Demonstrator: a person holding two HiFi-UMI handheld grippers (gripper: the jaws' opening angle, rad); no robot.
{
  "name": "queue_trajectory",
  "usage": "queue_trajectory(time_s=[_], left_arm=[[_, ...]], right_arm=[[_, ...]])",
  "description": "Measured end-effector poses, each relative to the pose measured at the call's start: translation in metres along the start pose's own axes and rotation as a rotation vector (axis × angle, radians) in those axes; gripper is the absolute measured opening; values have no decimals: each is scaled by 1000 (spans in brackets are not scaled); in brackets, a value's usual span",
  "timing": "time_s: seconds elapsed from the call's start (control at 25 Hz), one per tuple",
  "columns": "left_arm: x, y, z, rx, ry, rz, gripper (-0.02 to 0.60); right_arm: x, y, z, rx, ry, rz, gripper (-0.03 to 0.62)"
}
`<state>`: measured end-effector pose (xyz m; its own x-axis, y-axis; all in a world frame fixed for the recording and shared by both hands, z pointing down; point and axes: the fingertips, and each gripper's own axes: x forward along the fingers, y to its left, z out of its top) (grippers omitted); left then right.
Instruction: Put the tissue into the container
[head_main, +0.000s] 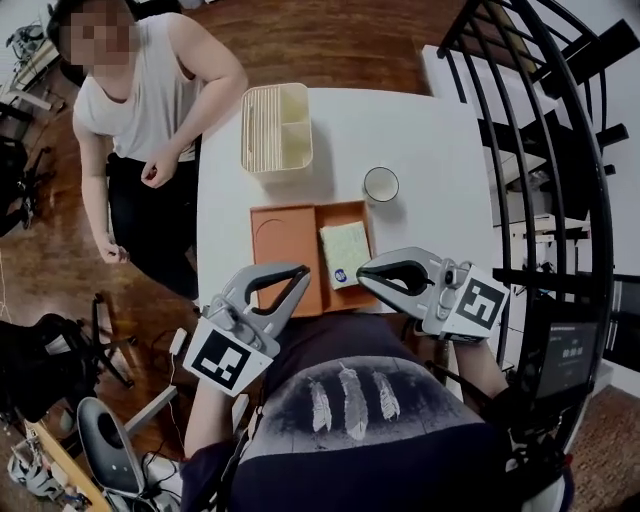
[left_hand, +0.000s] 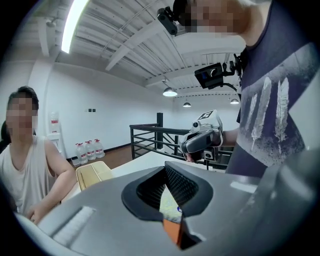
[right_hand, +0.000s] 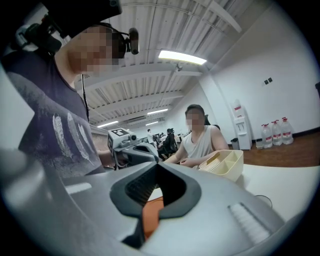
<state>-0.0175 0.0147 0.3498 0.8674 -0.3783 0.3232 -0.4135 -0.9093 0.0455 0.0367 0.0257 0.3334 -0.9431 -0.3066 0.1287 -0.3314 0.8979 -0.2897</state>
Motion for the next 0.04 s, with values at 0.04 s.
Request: queue_trajectory(time_s=[0.04], left_arm=[[1, -3, -1, -2, 3, -2, 14]], right_arm=[[-3, 2, -1, 2, -1, -5, 3]])
